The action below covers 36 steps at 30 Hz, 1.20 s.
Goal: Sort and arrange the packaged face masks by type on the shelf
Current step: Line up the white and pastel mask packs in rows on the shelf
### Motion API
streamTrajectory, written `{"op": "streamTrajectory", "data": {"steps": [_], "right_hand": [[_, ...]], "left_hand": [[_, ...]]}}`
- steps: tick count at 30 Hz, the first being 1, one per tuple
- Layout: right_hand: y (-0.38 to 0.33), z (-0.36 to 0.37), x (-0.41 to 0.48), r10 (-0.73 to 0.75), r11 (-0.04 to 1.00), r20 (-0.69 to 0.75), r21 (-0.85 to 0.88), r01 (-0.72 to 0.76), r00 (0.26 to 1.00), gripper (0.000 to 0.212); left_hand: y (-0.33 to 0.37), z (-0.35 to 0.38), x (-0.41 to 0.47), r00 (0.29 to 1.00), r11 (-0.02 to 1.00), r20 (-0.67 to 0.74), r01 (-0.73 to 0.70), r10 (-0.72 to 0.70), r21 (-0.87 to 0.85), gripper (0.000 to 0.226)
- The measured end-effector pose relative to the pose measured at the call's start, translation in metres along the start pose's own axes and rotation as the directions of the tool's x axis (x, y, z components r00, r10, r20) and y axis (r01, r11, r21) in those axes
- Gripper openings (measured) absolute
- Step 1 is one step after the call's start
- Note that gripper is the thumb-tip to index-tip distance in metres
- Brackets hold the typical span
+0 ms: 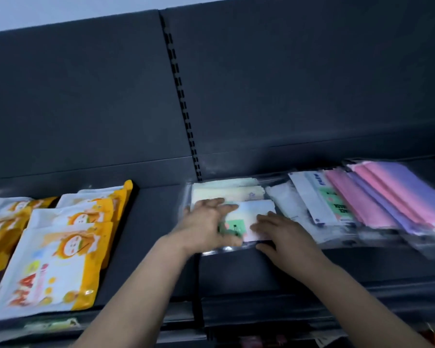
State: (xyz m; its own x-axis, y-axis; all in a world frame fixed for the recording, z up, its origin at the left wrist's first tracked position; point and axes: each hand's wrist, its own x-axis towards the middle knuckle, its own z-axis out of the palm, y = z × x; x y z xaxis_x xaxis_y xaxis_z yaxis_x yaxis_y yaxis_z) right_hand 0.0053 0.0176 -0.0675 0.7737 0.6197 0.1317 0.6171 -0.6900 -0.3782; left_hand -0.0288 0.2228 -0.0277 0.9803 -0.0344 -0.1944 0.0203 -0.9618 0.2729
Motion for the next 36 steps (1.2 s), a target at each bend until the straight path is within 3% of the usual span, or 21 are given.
{"op": "streamTrajectory", "data": {"steps": [1,3,5,7,10,12,16,18,20,22,26,29,31,33,36], "right_hand": [[-0.003,-0.001,0.003,-0.006,1.0,0.009,0.029,0.006,1.0,0.041],[-0.009,-0.001,0.008,0.008,0.996,0.011,0.092,-0.009,1.0,0.037],[-0.006,-0.001,0.012,0.065,0.997,-0.151,0.042,-0.059,0.986,0.032],[0.005,-0.004,0.013,0.185,0.965,-0.296,-0.128,-0.23,0.937,0.038],[0.025,-0.018,0.009,0.489,0.791,-0.22,-0.295,-0.536,0.844,0.058],[0.035,-0.022,0.003,0.592,0.733,-0.162,-0.299,-0.611,0.789,0.052],[0.03,-0.023,-0.018,0.428,0.862,-0.186,-0.211,-0.461,0.884,0.025],[0.027,-0.021,-0.029,0.361,0.903,-0.277,-0.133,-0.408,0.89,0.025],[0.033,-0.02,-0.038,0.364,0.909,-0.355,-0.069,-0.412,0.861,0.038],[0.043,-0.017,-0.046,0.367,0.909,-0.345,-0.065,-0.412,0.864,0.044],[0.05,-0.021,-0.057,0.364,0.923,-0.328,0.0,-0.386,0.871,0.039],[0.049,-0.03,-0.055,0.329,0.94,-0.443,0.068,-0.334,0.834,0.041],[0.044,-0.036,-0.05,0.262,0.963,-0.511,0.086,-0.255,0.819,0.04],[0.032,-0.038,-0.043,0.21,0.978,-0.529,0.112,-0.178,0.822,0.039],[0.009,-0.028,-0.029,0.132,0.988,-0.477,0.129,-0.079,0.869,0.043]], "left_hand": [[-0.002,0.003,-0.003,0.996,0.999,0.089,0.002,-0.005,0.033,0.087],[-0.013,0.008,-0.004,0.991,0.996,0.133,0.017,-0.028,0.082,0.089],[-0.022,0.007,-0.001,0.995,0.998,0.102,0.019,-0.025,0.067,0.081],[-0.027,0.006,0.001,0.994,0.999,0.113,0.003,-0.009,0.053,0.076],[-0.026,0.003,0.003,0.99,0.998,0.139,-0.017,0.007,0.069,0.075],[-0.018,0.003,0.008,0.998,0.997,0.065,-0.018,0.014,0.071,0.074],[0.024,0.013,0.026,0.965,0.977,-0.25,-0.129,0.084,-0.169,0.044],[0.051,0.022,0.037,0.974,0.929,-0.213,-0.147,0.076,-0.339,0.03],[0.075,0.03,0.048,0.994,0.861,-0.107,-0.071,0.02,-0.504,0.026],[0.093,0.034,0.058,0.999,0.794,-0.036,0.009,-0.039,-0.608,0.019],[0.118,0.035,0.074,0.989,0.719,-0.023,0.092,-0.148,-0.689,0.054],[0.115,0.027,0.077,0.987,0.655,-0.027,0.086,-0.161,-0.751,0.046],[0.099,0.01,0.072,0.994,0.677,-0.028,0.05,-0.104,-0.735,0.029],[0.069,-0.015,0.06,1.0,0.775,0.013,0.028,-0.025,-0.632,0.023],[0.018,-0.048,0.034,0.995,0.973,0.103,0.006,0.019,-0.23,0.035]]}}
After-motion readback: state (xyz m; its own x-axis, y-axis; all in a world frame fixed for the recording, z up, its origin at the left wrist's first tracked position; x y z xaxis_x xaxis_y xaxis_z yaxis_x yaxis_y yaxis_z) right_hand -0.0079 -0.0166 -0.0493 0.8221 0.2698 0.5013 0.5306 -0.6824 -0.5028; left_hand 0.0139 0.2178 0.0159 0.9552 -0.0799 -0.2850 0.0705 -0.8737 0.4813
